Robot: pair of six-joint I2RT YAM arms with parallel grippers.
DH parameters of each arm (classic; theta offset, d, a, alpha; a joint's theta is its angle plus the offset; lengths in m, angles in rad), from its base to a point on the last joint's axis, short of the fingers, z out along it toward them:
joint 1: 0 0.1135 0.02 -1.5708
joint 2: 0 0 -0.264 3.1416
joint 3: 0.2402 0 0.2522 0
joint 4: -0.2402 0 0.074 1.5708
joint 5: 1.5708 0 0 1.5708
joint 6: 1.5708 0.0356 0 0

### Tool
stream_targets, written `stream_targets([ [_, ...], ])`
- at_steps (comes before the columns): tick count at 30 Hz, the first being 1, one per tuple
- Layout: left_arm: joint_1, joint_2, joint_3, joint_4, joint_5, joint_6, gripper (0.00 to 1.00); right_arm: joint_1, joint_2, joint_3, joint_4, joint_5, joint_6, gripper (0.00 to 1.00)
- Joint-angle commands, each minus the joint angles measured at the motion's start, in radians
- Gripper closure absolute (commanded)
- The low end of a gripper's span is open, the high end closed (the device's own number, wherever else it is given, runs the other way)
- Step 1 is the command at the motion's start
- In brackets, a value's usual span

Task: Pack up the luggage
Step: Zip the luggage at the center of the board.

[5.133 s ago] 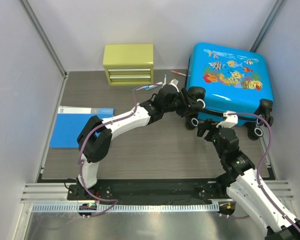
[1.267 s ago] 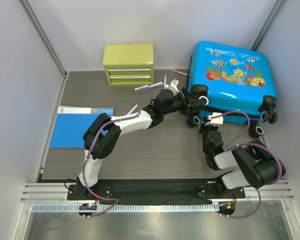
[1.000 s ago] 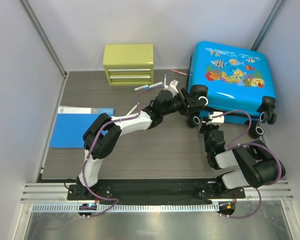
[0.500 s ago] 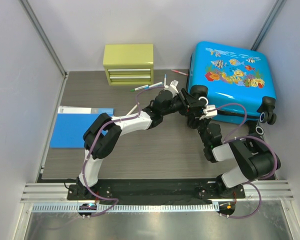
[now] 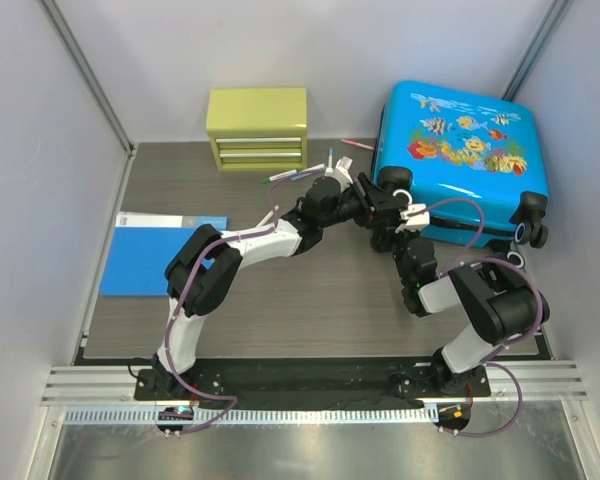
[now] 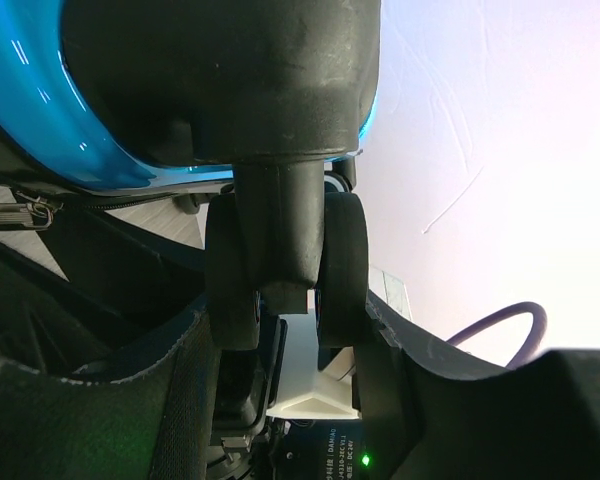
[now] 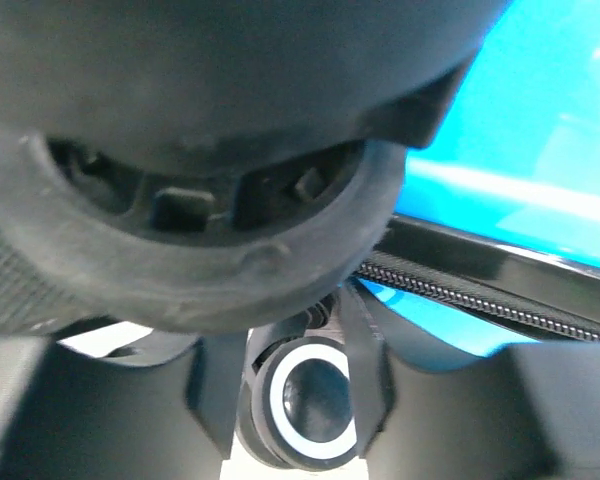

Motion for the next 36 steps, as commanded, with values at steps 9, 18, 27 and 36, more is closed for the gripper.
stream_targets([
  [9, -0.012, -0.025, 0.060, 0.251, -0.014, -0.020, 1.00, 0.006, 0.032, 0.111, 0.388, 0.090, 0.000, 0.88],
  [18, -0.012, -0.013, 0.063, 0.257, -0.014, -0.027, 1.00, 0.011, -0.043, -0.002, 0.389, 0.154, 0.004, 0.99],
  [27, -0.009, -0.008, 0.060, 0.258, -0.028, -0.026, 1.00, 0.011, -0.108, -0.108, 0.386, 0.240, -0.037, 0.99],
  [36, 0.003, -0.028, 0.028, 0.269, -0.054, -0.020, 1.00, 0.003, -0.171, -0.169, 0.386, 0.300, -0.109, 0.99],
])
